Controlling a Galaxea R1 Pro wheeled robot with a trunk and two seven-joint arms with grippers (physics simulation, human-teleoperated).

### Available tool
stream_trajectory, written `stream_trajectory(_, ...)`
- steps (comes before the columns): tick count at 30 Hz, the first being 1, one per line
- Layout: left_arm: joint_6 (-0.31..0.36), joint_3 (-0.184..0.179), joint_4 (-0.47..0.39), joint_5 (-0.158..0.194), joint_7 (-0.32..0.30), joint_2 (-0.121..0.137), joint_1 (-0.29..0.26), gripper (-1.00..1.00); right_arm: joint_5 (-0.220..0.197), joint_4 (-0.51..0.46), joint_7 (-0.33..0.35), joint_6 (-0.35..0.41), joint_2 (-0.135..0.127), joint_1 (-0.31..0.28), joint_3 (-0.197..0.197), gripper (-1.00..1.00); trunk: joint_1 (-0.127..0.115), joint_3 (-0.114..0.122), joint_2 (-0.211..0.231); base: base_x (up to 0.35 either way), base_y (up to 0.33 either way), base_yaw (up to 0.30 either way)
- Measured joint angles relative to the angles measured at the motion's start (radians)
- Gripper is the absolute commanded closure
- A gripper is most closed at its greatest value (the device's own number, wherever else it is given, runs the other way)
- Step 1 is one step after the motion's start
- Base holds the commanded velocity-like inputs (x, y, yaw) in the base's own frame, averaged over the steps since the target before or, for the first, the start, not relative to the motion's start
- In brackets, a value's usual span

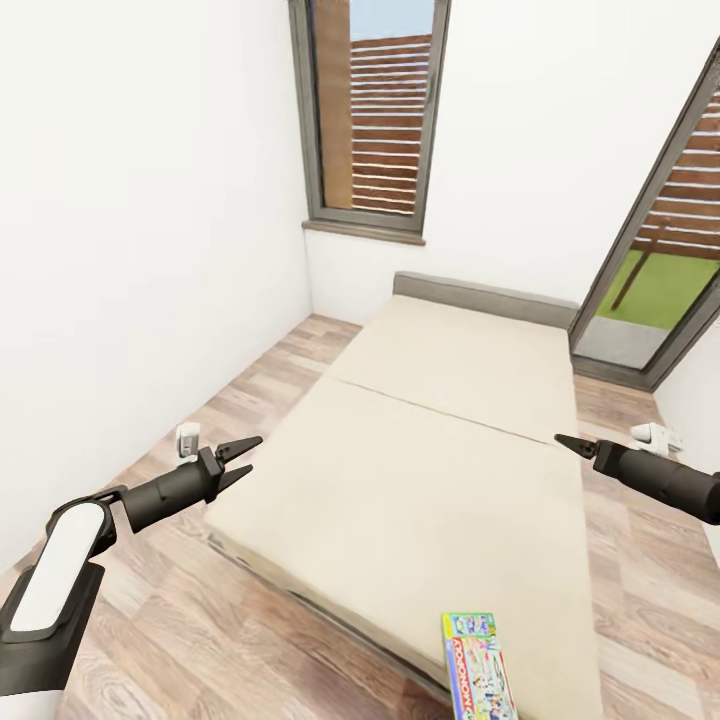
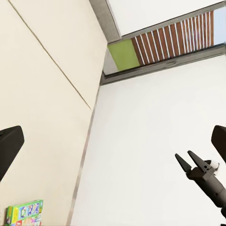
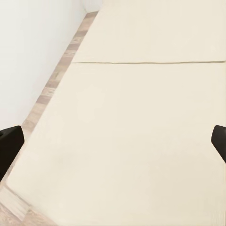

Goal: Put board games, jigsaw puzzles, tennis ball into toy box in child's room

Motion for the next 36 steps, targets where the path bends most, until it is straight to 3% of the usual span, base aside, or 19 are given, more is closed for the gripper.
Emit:
stream_trajectory(21,0.000,-0.001,0.000,0.001,-0.001,0.000,0.000,-1.00,-0.001,0.000,0.000,0.000,0.000,0.000,-0.003,-1.00,0.000,0.034,0.000,0.000,0.245,-0.071)
stream_trajectory(36,0.000,-0.001,0.000,0.001,0.000,0.000,0.000,-1.00,0.000,0.000,0.000,0.000,0.000,0.000,-0.003,-1.00,0.000,0.058,0.000,0.000,0.064,-0.071)
